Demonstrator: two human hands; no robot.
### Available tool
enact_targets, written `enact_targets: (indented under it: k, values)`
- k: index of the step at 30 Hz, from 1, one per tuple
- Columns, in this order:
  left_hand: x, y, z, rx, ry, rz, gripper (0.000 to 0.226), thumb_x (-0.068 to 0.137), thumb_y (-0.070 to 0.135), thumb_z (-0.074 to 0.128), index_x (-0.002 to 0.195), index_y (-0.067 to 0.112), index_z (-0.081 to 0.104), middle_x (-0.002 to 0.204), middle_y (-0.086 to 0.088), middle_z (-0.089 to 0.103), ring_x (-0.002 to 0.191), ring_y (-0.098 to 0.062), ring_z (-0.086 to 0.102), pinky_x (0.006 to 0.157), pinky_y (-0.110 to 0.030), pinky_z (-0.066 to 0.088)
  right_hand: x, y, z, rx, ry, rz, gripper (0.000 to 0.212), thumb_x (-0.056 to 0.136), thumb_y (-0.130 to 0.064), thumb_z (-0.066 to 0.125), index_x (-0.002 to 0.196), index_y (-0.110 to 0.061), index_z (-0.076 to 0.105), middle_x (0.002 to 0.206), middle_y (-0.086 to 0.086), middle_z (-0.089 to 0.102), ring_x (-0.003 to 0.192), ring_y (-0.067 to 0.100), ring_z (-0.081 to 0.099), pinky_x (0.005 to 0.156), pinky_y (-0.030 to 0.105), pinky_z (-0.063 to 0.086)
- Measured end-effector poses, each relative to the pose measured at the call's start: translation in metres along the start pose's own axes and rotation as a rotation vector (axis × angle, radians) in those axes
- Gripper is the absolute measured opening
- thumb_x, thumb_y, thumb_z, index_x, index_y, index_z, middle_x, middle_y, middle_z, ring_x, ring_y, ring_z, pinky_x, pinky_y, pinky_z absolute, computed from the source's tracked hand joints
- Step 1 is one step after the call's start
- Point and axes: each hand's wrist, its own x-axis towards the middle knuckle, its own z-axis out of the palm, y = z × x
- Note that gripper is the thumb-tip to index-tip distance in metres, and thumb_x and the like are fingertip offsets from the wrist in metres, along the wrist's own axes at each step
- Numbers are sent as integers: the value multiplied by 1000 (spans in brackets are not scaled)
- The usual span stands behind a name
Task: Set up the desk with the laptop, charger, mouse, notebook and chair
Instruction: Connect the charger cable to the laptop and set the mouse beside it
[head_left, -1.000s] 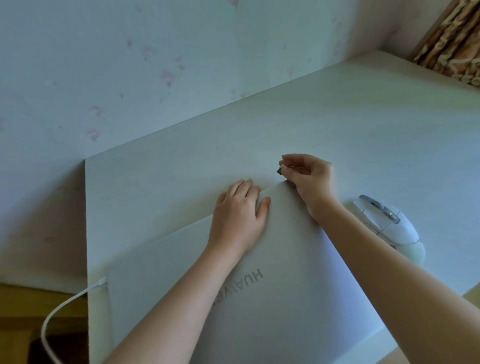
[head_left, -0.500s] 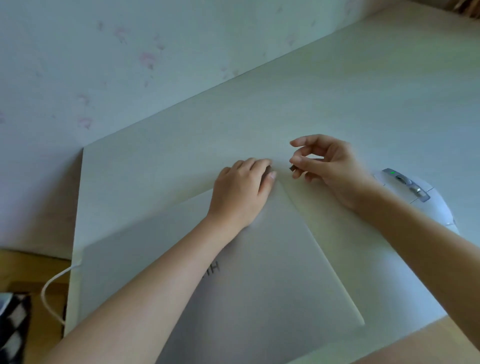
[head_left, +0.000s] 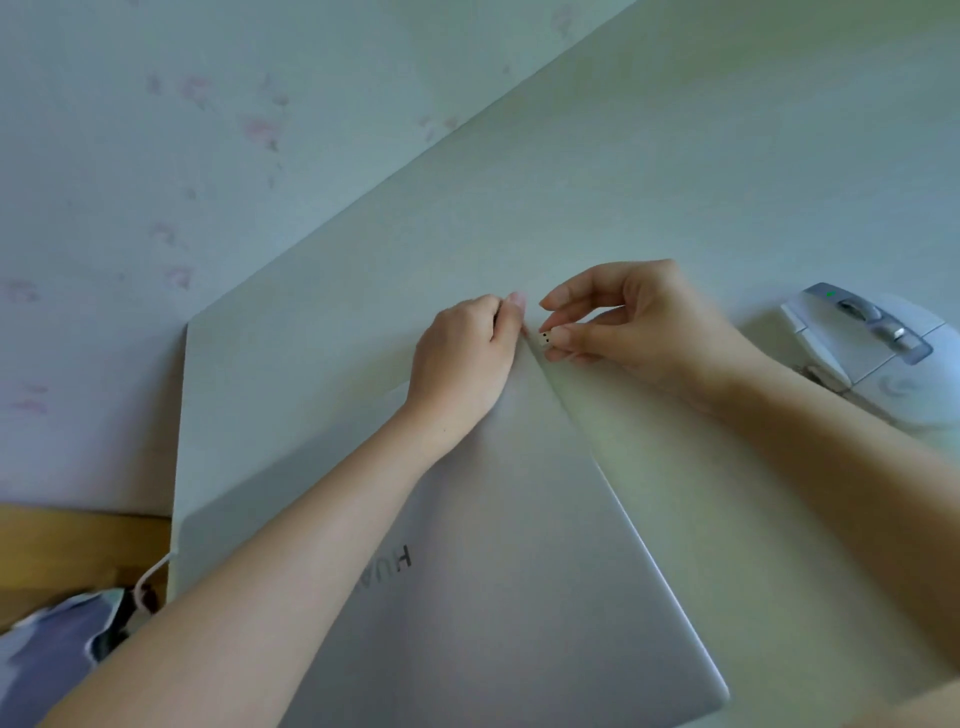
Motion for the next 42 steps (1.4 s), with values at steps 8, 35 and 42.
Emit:
enact_targets:
  k: [8, 35, 42]
  values:
    - [7, -1, -22, -111, 79, -21, 44, 102, 33, 37, 66, 21, 60, 51, 9, 45, 59, -14, 46, 61, -30, 30, -7, 1, 11, 228, 65, -39, 22, 80, 4, 67, 99, -8, 65, 90, 11, 71, 69, 12, 69, 67, 22, 56]
    - [-36, -31, -3, 259, 91, 361, 48, 98, 39, 34, 138, 18, 50, 145, 6, 47, 138, -7, 35, 109, -29, 35, -15, 6, 21, -439, 80, -134, 43, 80, -11, 66, 120, -25, 61, 96, -11, 73, 79, -3, 61, 78, -3, 36]
    - [-45, -32, 0, 216, 29, 313, 57, 96, 47, 27, 147, 22, 35, 155, 9, 29, 142, -3, 24, 113, -26, 28, -17, 6, 17, -516, 76, -194, 44, 79, -12, 70, 120, -24, 61, 97, -11, 68, 79, 5, 57, 79, 12, 41]
